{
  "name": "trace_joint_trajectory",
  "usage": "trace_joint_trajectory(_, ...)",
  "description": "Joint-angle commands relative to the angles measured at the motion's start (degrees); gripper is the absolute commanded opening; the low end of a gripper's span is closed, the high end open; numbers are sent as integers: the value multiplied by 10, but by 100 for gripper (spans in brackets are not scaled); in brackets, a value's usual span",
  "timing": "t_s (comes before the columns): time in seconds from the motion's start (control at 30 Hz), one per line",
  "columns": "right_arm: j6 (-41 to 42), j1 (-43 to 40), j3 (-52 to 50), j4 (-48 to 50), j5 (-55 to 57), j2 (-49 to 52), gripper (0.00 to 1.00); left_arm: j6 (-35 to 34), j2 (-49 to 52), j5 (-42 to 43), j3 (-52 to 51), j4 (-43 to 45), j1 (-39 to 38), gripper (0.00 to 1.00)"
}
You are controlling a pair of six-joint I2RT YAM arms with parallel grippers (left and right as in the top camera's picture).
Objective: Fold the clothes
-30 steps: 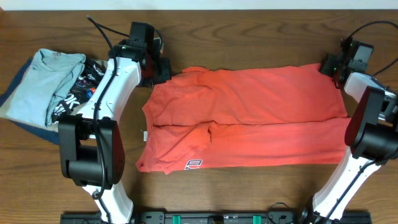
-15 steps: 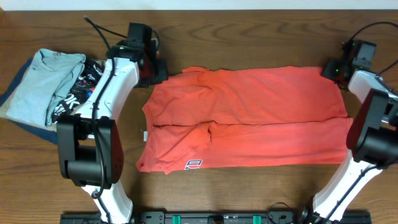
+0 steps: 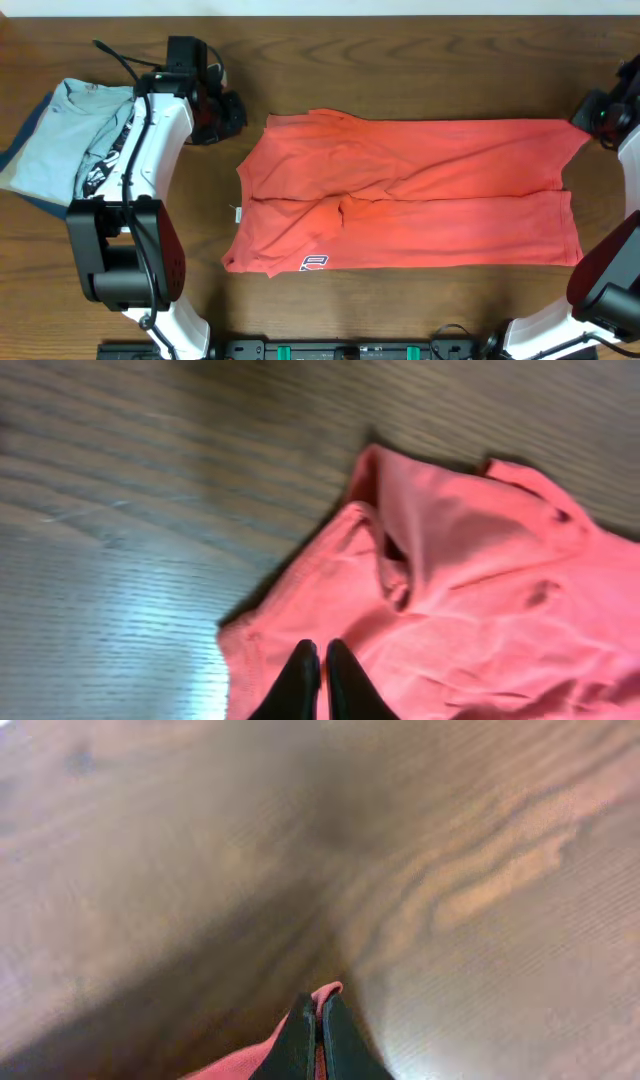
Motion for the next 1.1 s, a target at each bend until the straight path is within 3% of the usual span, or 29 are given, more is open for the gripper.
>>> trace_joint_trajectory(0.0,2,1,2,-14,7,6,1,-3,-9,21,-2,34,-10,47)
trace_joint_trajectory(0.07,2,3,2,-18,7,7,1,-3,-9,21,-2,68,-17,56)
trace_joint_trajectory(0.2,2,8,2,-18,6,7,1,-3,-1,21,-2,146,-35,61)
trace_joint_trajectory(0.67,2,11,2,-26,7,7,1,-3,134,20,21,316,-137,66)
trace_joint_trajectory(1.07,2,11,2,-28,7,7,1,-10,218,-14,21,332,-176,66)
